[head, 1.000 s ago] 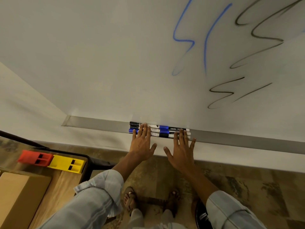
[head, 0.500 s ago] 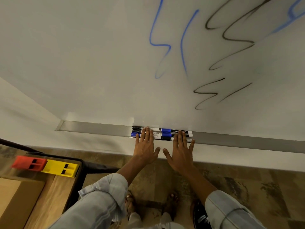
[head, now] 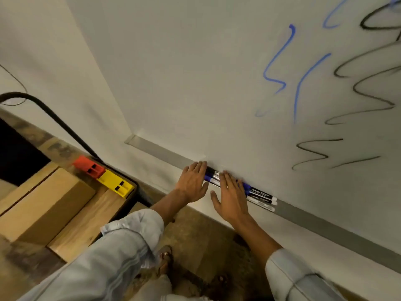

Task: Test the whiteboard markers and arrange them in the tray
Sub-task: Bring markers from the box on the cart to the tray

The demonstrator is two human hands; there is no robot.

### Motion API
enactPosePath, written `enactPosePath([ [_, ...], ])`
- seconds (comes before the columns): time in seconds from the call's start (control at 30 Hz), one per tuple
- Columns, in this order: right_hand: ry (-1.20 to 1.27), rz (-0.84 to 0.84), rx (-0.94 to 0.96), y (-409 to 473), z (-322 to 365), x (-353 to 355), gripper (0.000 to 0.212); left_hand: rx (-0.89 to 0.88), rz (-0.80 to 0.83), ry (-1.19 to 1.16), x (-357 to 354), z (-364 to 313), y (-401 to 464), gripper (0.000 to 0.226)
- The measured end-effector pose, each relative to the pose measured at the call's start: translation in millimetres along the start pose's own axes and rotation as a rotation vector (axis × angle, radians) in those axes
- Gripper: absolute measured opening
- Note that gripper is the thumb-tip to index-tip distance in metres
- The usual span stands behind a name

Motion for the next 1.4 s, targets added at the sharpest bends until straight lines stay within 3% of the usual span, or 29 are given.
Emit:
enactPosePath([
  [0.2,0.108,0.035,0.207,39.6,80.5,-5.0,0.069,0.279,-0.135,-0.055,52.9,110.6,-45.2,0.065],
  [0.43,0.166,0.049,0.527,91.7,245.9,-21.3,0.062,0.592,-0.330,-0.051,129.7,286.0,-119.8,0.054],
  [0.67,0.226,0.086,0.823,101.6,427.3,-52.4,0.058,0.842,-0.328,-0.038,130.0,418.0,-211.6,0.041],
  [0.8,0.194,0.071,0.933,102.4,486.1,-67.4,0.052,0.906,-0.250,-0.054,116.5,450.8,-250.1,0.049],
  [0.93,0.166,0.023,1.030,103.6,516.0,-68.1,0.041,0.914,-0.038,-0.040,87.4,455.7,-269.4,0.084],
  [1.0,0.218,0.017,1.061,108.4,523.7,-62.6,0.032,0.890,-0.022,0.030,85.8,450.6,-273.1,0.080],
  [1.1,0.324,0.001,1.007,129.7,527.5,-44.5,0.016,0.798,-0.165,0.018,100.4,430.4,-273.1,0.055],
  [1.2,0.409,0.178,0.901,154.3,532.3,-45.1,0.017,0.725,-0.219,-0.291,90.5,405.3,-272.9,0.046],
  [1.3,0.346,0.653,0.963,134.6,546.4,-85.4,0.013,0.788,-0.304,-0.632,71.9,403.6,-274.5,0.053],
  [1.33,0.266,0.806,0.989,120.4,545.9,-101.5,0.013,0.821,-0.330,-0.617,69.2,408.2,-275.4,0.046],
  [1.4,0.014,0.881,1.092,102.9,540.5,-126.1,0.023,0.934,-0.308,-0.477,64.7,421.0,-280.7,0.026],
])
Point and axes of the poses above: each hand's wrist, its own y-axis towards the middle knuckle, its own x-axis out of the back of the hand, z = x × y, the point moved 10 cm from there along y, towards the middle knuckle, and after that the axes turned 5 degrees about x, right-handed, at the moved point
